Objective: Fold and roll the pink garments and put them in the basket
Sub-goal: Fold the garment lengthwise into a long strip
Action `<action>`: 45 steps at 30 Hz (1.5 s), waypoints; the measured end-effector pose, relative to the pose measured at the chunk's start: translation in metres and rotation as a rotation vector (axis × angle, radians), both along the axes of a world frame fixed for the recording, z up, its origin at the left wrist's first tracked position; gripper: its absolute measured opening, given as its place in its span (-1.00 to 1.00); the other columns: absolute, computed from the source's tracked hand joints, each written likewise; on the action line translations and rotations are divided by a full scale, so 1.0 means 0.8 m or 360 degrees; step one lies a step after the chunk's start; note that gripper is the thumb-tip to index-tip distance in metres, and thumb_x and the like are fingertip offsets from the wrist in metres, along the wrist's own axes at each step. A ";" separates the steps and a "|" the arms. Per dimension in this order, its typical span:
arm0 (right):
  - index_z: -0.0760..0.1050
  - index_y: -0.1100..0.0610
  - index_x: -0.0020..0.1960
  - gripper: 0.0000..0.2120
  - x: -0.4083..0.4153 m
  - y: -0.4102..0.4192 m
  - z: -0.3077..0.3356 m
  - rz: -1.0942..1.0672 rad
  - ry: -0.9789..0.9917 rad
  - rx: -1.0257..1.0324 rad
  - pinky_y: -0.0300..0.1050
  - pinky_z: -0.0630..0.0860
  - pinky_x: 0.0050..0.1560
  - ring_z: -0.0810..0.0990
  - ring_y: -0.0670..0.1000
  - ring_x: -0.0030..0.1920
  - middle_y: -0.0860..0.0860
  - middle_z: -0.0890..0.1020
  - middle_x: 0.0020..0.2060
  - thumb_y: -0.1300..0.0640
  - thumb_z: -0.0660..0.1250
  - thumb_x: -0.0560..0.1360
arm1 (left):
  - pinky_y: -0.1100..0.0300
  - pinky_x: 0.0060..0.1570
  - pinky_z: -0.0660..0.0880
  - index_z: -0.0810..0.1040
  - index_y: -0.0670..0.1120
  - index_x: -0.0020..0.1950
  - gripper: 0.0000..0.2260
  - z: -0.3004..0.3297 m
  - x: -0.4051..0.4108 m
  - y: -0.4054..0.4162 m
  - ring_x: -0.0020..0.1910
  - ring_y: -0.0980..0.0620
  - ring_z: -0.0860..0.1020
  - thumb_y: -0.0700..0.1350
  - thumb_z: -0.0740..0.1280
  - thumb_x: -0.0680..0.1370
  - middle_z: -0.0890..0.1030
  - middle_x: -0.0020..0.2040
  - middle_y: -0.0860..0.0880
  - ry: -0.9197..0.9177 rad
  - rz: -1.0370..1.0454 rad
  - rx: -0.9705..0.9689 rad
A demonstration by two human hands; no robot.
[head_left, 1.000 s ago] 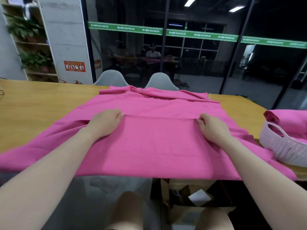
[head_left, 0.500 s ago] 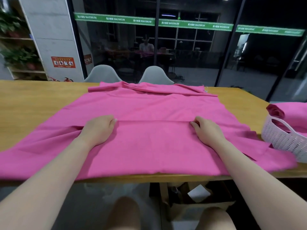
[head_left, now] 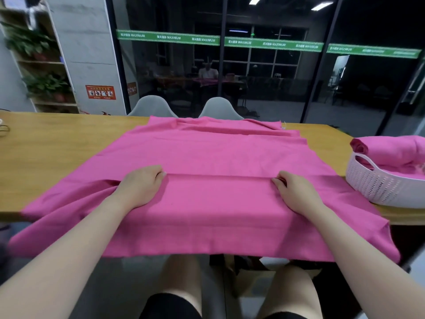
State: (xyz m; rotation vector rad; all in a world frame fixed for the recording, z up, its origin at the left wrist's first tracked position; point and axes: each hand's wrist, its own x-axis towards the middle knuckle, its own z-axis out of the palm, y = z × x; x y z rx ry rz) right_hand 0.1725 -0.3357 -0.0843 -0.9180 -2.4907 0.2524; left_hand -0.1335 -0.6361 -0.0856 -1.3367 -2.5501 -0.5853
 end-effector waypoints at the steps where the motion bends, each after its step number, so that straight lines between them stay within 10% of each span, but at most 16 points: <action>1: 0.37 0.05 -0.17 -0.72 0.004 -0.005 0.000 -0.0001 0.0015 0.0007 0.11 0.45 -0.19 0.58 0.27 -0.11 0.16 0.65 -0.19 -0.04 0.23 0.66 | -0.07 -0.14 0.43 0.36 -0.03 -0.15 -0.72 0.001 0.005 -0.004 -0.16 -0.18 0.50 0.03 0.12 0.71 0.53 -0.21 -0.02 -0.0003 0.0000 -0.0006; 17: 0.46 0.16 -0.13 -0.76 -0.023 0.013 0.049 -0.0040 0.0423 0.0384 0.01 0.36 -0.31 0.58 0.26 -0.24 0.14 0.64 -0.27 0.04 0.26 0.65 | -0.02 -0.34 0.36 0.42 -0.12 -0.10 -0.78 0.071 -0.014 0.027 -0.31 -0.30 0.56 -0.05 0.19 0.70 0.58 -0.25 -0.18 0.0689 0.0056 0.0347; 27: 0.48 0.09 0.00 -0.78 -0.122 0.102 0.045 -0.0099 -0.0123 0.0247 0.07 0.46 -0.13 0.62 0.27 -0.02 0.17 0.67 -0.04 -0.04 0.19 0.66 | -0.04 -0.13 0.48 0.41 -0.01 -0.19 -0.76 0.050 -0.105 0.115 -0.12 -0.20 0.56 -0.01 0.18 0.67 0.66 -0.09 -0.13 0.0232 0.0129 -0.0105; 45: 0.42 0.03 -0.13 -0.73 -0.101 0.091 0.001 -0.0109 -0.0015 -0.0002 0.06 0.45 -0.17 0.58 0.24 -0.06 0.11 0.66 -0.14 -0.11 0.22 0.65 | 0.01 -0.21 0.32 0.40 -0.02 -0.17 -0.76 0.004 -0.092 0.095 -0.08 -0.24 0.58 0.03 0.20 0.66 0.66 -0.12 -0.09 0.0134 0.0137 -0.0004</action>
